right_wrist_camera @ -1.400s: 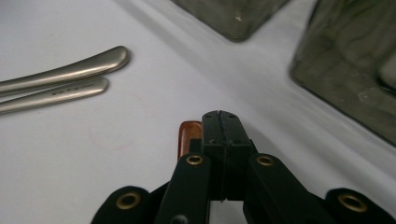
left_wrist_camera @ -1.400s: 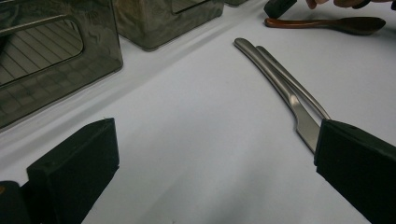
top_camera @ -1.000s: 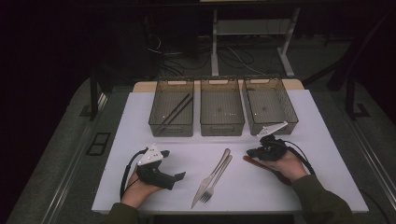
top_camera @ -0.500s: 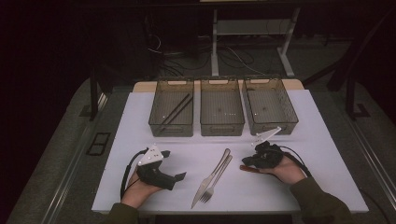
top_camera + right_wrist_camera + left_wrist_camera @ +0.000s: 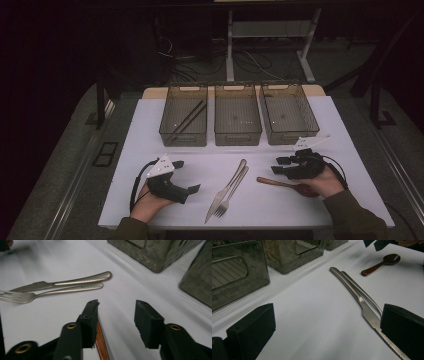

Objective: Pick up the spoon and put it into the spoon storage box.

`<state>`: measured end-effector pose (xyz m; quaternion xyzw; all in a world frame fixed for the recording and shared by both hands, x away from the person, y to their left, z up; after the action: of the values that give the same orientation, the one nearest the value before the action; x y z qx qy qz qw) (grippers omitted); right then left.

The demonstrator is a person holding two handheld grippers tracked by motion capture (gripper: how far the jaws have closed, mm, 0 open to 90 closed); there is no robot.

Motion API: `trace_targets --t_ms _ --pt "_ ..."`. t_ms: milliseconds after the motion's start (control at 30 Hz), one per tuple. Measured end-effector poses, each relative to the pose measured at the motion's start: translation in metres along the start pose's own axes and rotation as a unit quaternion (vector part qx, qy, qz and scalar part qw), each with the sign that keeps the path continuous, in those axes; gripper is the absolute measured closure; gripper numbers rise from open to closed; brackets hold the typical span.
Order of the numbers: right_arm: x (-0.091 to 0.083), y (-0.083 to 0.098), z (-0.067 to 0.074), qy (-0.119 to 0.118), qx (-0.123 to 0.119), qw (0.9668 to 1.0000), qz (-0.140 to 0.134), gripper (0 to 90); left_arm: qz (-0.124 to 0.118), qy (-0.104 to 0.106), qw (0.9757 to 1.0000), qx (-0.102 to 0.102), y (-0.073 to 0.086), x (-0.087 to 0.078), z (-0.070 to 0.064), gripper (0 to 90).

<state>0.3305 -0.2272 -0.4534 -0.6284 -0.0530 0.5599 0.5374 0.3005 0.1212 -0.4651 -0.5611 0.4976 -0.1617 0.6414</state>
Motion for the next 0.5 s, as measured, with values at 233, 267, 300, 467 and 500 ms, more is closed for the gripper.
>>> trace_targets --t_ms 233,267,300,467,500 --pt "-0.017 0.009 -0.002 0.003 0.001 0.9999 -0.014 40.7 -0.009 -0.002 0.9999 -0.005 -0.003 -0.001 0.000 0.0" --pt "-0.019 0.010 -0.002 0.004 0.002 0.9999 -0.017 40.0 -0.011 -0.003 0.9999 -0.007 -0.004 -0.001 0.000 0.0" --pt "-0.021 0.012 -0.002 0.006 0.002 0.9998 -0.018 39.2 -0.010 -0.003 0.9999 -0.008 -0.004 -0.001 0.000 0.0" --pt "-0.032 0.019 -0.006 0.013 0.009 0.9995 -0.027 39.3 -0.009 -0.004 0.9999 -0.008 -0.003 -0.001 0.000 0.0" --pt "-0.035 0.021 -0.007 0.014 0.011 0.9995 -0.027 39.2 -0.008 -0.005 0.9999 -0.006 -0.003 -0.001 0.000 0.0"
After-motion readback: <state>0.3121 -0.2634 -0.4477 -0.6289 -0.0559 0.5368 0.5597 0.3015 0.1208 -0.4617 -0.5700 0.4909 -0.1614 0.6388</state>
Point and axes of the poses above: each handheld gripper's, and its own axes: x roughly forward along the jaws, y roughly out of its underside, z roughly to its left, the point moved 6 cm from there along x, roughly forward along the jaws, and after that the axes turned 1 degree about -z, right-handed, at the moved point
